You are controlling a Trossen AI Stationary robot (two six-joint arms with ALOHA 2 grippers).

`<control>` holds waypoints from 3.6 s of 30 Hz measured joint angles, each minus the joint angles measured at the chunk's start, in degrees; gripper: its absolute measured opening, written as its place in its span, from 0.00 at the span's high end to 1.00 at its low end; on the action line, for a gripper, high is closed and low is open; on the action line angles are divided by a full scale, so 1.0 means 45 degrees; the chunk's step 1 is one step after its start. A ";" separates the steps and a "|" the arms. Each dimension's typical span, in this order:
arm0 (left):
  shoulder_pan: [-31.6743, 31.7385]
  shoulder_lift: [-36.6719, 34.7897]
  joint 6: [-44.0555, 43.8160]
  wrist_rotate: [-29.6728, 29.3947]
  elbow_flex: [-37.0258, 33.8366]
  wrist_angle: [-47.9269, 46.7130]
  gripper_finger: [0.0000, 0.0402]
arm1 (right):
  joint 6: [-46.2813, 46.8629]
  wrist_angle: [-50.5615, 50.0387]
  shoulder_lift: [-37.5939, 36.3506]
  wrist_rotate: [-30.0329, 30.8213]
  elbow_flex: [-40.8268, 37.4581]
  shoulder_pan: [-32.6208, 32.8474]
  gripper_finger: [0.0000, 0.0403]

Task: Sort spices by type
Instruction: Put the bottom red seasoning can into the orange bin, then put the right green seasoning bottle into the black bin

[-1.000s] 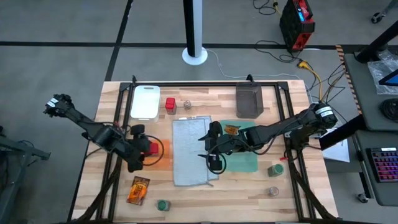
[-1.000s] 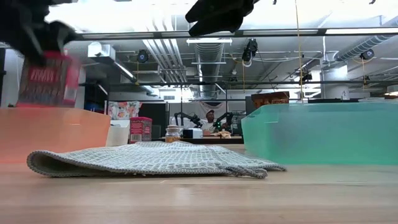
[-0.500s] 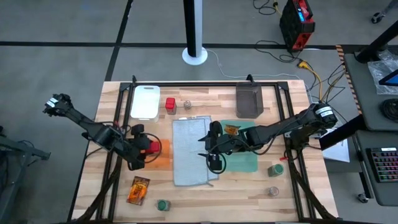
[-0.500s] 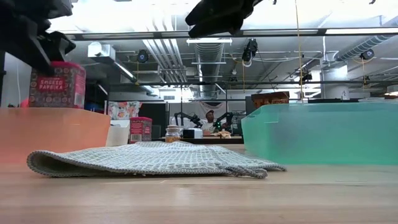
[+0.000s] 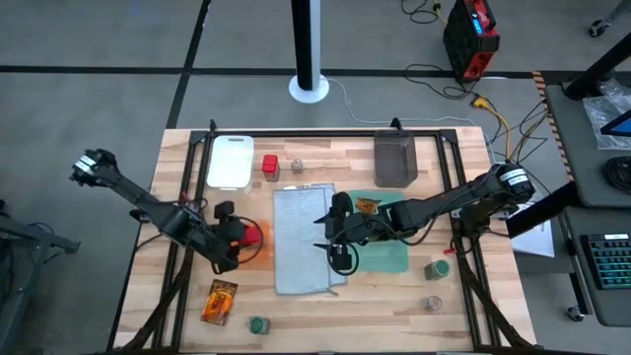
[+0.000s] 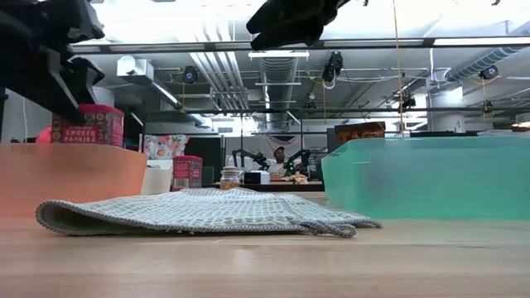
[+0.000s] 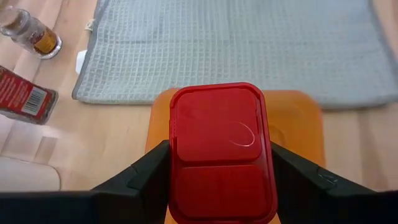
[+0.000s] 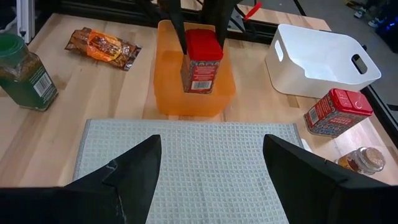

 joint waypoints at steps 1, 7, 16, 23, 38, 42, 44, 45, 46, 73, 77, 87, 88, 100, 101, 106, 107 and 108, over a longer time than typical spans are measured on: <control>0.0000 0.0152 0.0135 -0.0064 0.0016 0.0043 0.51 | -0.0011 -0.0001 0.0000 0.0000 -0.0004 0.0000 0.32; 0.0015 0.0932 0.0920 -0.0136 -0.0002 0.0105 0.51 | -0.0080 -0.0002 0.0000 0.0000 -0.0004 0.0000 0.35; 0.0039 0.1372 0.1616 -0.0166 -0.0131 0.0527 0.51 | -0.0138 -0.0002 0.0005 -0.0005 -0.0005 0.0000 0.37; 0.0039 0.1242 0.1547 -0.0161 -0.0774 0.1255 0.51 | -0.0092 -0.0002 0.0005 -0.0019 -0.0028 0.0000 0.33; 0.0042 0.1227 0.1521 -0.0841 -0.0832 0.1304 0.32 | 0.0058 0.0003 0.0005 -0.0019 -0.0033 0.0000 0.26; 0.0042 0.1227 0.1507 -0.0870 -0.0832 0.1298 0.29 | 0.0063 0.0003 0.0005 -0.0019 -0.0033 0.0000 0.25; 0.0039 0.1227 0.1507 -0.0855 -0.0760 0.1172 0.30 | 0.0058 -0.0002 0.0005 -0.0019 -0.0033 0.0000 0.24; 0.0041 0.1227 0.1512 -0.0846 -0.0666 0.1110 0.30 | 0.0058 -0.0002 0.0005 -0.0015 -0.0033 0.0000 0.25; 0.0044 0.1227 0.1543 -0.0841 -0.0524 0.1065 0.30 | 0.0058 -0.0004 0.0003 -0.0015 -0.0033 0.0000 0.25; 0.0040 0.1232 0.4188 -0.5529 0.3727 0.0722 0.32 | 0.6176 -0.9732 -0.1005 0.0077 0.3154 0.0010 0.47; 0.0049 0.1237 0.4947 -0.7106 0.3793 0.0987 0.32 | 0.7325 -1.0403 -0.1005 -0.0029 0.3154 0.0015 0.51; 0.0068 0.1242 0.4977 -0.7661 0.3763 0.0987 0.32 | 0.9905 -1.1809 -0.1005 -0.1827 0.3154 -0.0044 0.56; 0.0078 0.1242 0.5060 -0.7377 0.3763 0.0989 0.32 | 1.0260 -1.2027 -0.1003 -0.1989 0.3154 -0.0044 0.56; 0.0658 0.1247 0.7435 -0.4084 0.3376 0.2861 0.32 | 1.5978 -1.7068 -0.1104 -0.4962 0.3319 0.1422 0.43; 0.0752 0.1247 0.7768 -0.4086 0.3277 0.3218 0.32 | 1.6456 -1.7401 -0.1154 -0.4969 0.3310 0.1683 0.41; 0.1379 0.1239 0.8984 -0.3496 0.3026 0.4352 0.32 | 1.9158 -1.7722 -0.1647 -0.5074 0.2984 0.2881 0.32; 0.1528 0.1239 0.9054 -0.3312 0.3024 0.4374 0.32 | 1.9699 -1.7726 -0.1755 -0.5082 0.2924 0.3154 0.31; 0.1688 0.1237 0.9102 -0.3143 0.3024 0.4374 0.32 | 2.0237 -1.7730 -0.1865 -0.5105 0.2844 0.3446 0.29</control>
